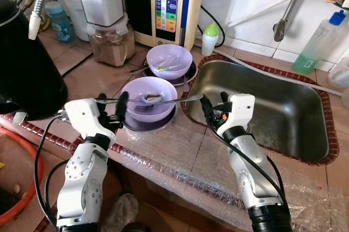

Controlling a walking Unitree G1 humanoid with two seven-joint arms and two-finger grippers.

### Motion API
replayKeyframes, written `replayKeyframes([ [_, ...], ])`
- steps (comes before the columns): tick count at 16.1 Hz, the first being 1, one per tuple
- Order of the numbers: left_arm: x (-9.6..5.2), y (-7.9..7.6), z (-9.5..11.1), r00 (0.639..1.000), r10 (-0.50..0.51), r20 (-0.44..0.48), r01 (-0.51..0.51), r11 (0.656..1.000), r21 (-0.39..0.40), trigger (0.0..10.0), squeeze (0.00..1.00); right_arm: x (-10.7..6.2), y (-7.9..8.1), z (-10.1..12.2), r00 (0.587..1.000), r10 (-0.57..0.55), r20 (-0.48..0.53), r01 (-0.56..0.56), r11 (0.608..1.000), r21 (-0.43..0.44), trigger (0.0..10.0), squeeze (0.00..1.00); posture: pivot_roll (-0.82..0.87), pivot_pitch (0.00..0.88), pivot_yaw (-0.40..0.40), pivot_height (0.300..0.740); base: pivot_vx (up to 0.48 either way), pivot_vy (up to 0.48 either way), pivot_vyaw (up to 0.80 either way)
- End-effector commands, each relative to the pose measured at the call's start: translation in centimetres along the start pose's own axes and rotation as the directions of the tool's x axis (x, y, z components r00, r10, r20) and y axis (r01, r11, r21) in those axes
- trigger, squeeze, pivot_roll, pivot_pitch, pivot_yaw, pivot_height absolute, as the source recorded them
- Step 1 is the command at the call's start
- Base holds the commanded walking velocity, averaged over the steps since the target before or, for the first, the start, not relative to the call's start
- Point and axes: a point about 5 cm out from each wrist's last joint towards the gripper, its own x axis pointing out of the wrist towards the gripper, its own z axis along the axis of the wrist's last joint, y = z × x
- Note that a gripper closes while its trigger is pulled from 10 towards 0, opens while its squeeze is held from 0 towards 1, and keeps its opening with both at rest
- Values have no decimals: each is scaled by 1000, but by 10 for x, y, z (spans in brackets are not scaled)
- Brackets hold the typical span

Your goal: Kitchen organization

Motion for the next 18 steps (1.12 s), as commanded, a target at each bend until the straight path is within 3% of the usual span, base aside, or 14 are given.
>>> replayKeyframes([
  [1,1,1,0,1000,6,-4,-6,1000,1,0,0,-1,-6,0,999,-32,2,32,999,-3,10000,0,28,0,16,740,0,0,0],
  [11,7,-1,9,1000,-3,1,3,998,-62,0,0,-1,-18,1,996,-89,9,89,996,-24,10000,0,21,0,31,740,0,0,0],
  [13,11,2,11,998,67,-1,-66,976,-205,0,0,-1,-19,1,995,-96,13,96,995,-26,10000,0,23,0,31,740,0,0,0],
  [18,15,1,24,998,33,45,-26,987,-156,0,0,1,-21,2,995,-102,18,102,994,-34,10000,0,29,0,29,740,0,0,0],
])
